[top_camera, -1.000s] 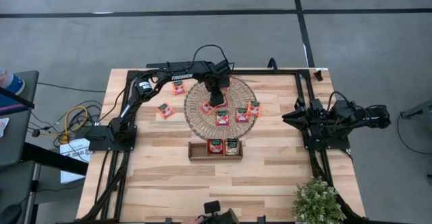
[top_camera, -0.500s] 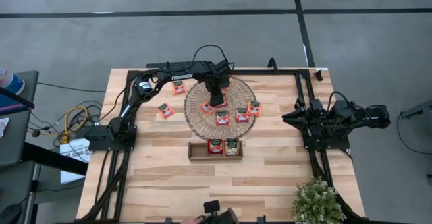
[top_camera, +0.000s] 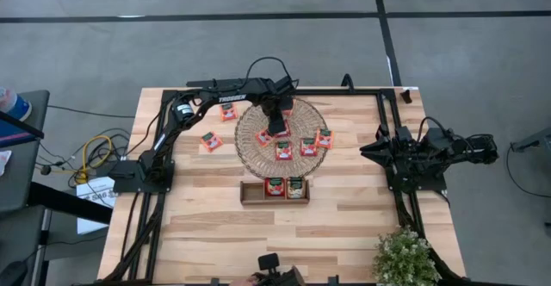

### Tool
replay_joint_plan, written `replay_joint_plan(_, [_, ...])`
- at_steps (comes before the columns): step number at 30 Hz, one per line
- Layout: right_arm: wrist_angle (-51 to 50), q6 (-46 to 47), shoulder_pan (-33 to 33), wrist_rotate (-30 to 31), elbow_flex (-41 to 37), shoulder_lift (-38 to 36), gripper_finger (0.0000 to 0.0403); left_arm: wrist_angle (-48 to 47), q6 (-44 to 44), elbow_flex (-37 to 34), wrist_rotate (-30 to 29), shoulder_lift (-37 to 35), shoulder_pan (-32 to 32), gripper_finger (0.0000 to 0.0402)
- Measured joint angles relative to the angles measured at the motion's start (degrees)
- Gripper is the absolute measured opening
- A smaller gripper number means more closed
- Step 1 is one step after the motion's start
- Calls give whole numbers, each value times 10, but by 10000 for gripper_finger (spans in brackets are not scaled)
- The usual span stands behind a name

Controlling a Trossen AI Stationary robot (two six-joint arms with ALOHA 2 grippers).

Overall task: Pick & Place Tea
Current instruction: Put the red tea bag into the middle section of the wooden organizer

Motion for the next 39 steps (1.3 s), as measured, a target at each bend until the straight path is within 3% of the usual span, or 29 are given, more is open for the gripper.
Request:
replay_joint_plan(3, [-4,0,0,0,0,0,66,-3,-4,0,-27,0,0,56])
replay_joint_plan(16, [-9,0,0,0,0,0,66,-8,5,0,-18,0,-8,60])
replay_joint_plan(30, [-9,1,0,0,0,0,66,-22,42,0,25,0,-8,199])
replay_joint_plan(39, [-9,6,0,0,0,0,66,-50,30,23,39,-5,2,209])
